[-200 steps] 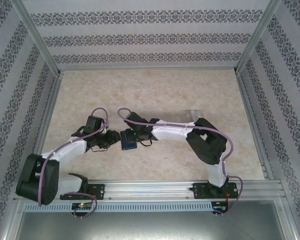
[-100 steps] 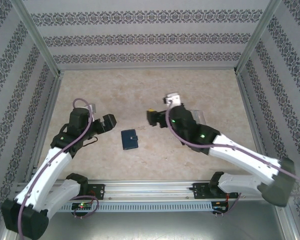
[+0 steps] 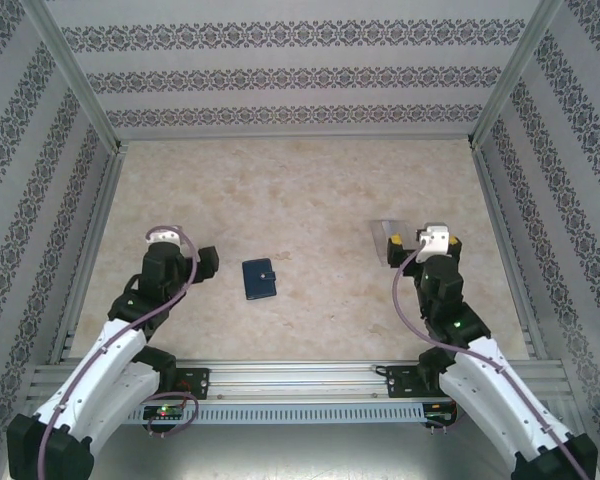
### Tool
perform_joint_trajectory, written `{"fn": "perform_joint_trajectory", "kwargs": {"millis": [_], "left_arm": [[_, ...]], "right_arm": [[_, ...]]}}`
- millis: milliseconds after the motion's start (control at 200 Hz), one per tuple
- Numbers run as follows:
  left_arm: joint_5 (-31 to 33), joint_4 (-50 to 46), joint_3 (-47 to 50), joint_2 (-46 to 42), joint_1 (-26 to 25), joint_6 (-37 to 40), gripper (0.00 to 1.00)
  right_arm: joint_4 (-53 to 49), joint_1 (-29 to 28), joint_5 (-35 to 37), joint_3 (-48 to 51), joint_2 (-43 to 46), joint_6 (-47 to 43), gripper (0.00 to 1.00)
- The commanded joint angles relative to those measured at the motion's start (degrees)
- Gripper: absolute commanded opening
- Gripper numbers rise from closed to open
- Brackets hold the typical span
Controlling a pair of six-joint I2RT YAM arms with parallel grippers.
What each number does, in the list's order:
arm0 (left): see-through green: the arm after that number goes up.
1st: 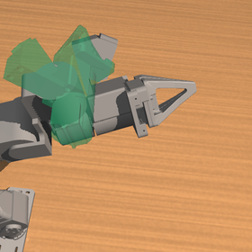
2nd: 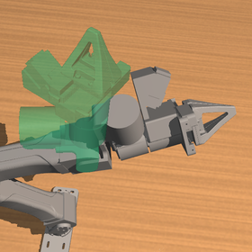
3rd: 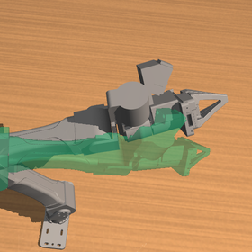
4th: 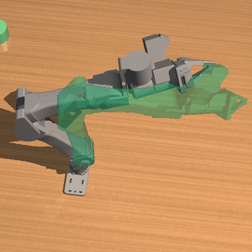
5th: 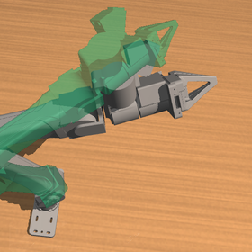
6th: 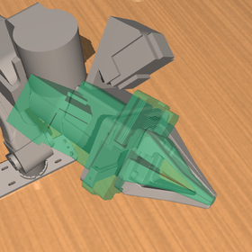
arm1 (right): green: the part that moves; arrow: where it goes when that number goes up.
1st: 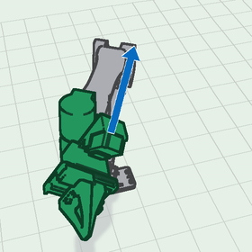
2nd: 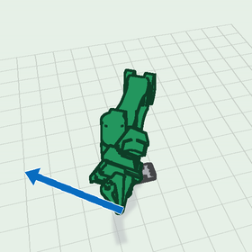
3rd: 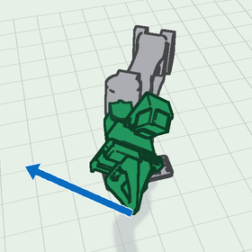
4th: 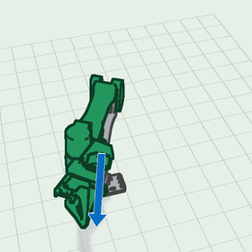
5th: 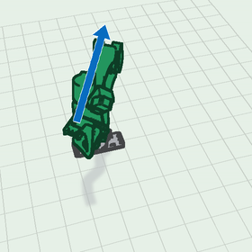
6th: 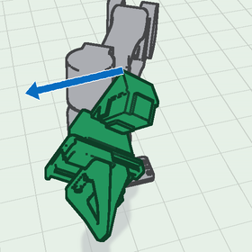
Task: Put the credit cards into the card holder
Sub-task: Reset both arms
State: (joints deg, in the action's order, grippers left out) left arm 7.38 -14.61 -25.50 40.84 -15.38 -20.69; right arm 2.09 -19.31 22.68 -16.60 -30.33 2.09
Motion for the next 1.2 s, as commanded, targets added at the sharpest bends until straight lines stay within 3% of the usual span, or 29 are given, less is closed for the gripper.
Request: {"fn": "perform_joint_trajectory", "kwargs": {"millis": [0, 230, 450, 570, 694, 824, 889, 944, 1009, 1194], "left_arm": [[4.2, 12.7, 3.3, -1.7, -0.4, 12.1, 1.00], [11.7, 29.9, 8.4, 6.9, 0.0, 25.7, 0.99], [1.1, 47.4, 10.1, 23.2, 9.3, 20.5, 0.99], [-5.1, 50.4, 7.7, 29.0, 13.0, 19.7, 0.99], [-6.5, 58.1, 6.5, 35.5, 14.8, 18.6, 1.00], [-6.0, 58.8, 3.2, 41.4, 15.6, 19.2, 0.99], [-7.8, 64.6, 4.2, 45.8, 15.9, 19.4, 0.99], [-7.5, 72.0, 5.7, 49.7, 15.9, 19.5, 0.99], [-5.6, 63.9, 3.5, 47.7, 15.9, 18.3, 0.99], [-5.2, 63.7, 2.6, 48.4, 15.6, 19.1, 1.00]], "right_arm": [[9.0, 4.1, -6.1, 5.1, 0.3, -2.0, 0.98], [23.5, 14.5, -11.6, 9.0, -14.2, 3.3, 0.98], [41.1, 18.8, -14.4, 6.2, -32.2, 2.6, 0.98], [45.8, 20.5, -20.2, 2.6, -40.2, 2.1, 0.98], [51.2, 22.6, -22.7, 0.2, -48.6, 4.3, 0.98], [50.1, 21.4, -25.6, -2.7, -53.9, 1.7, 0.98], [54.1, 21.2, -24.7, -2.7, -56.8, 2.3, 0.98], [49.5, 21.0, -24.2, -4.3, -55.3, 1.8, 0.98], [51.6, 20.6, -23.6, -4.3, -56.3, 1.7, 0.98], [49.7, 20.2, -23.1, -5.0, -56.0, 1.2, 0.98]]}}
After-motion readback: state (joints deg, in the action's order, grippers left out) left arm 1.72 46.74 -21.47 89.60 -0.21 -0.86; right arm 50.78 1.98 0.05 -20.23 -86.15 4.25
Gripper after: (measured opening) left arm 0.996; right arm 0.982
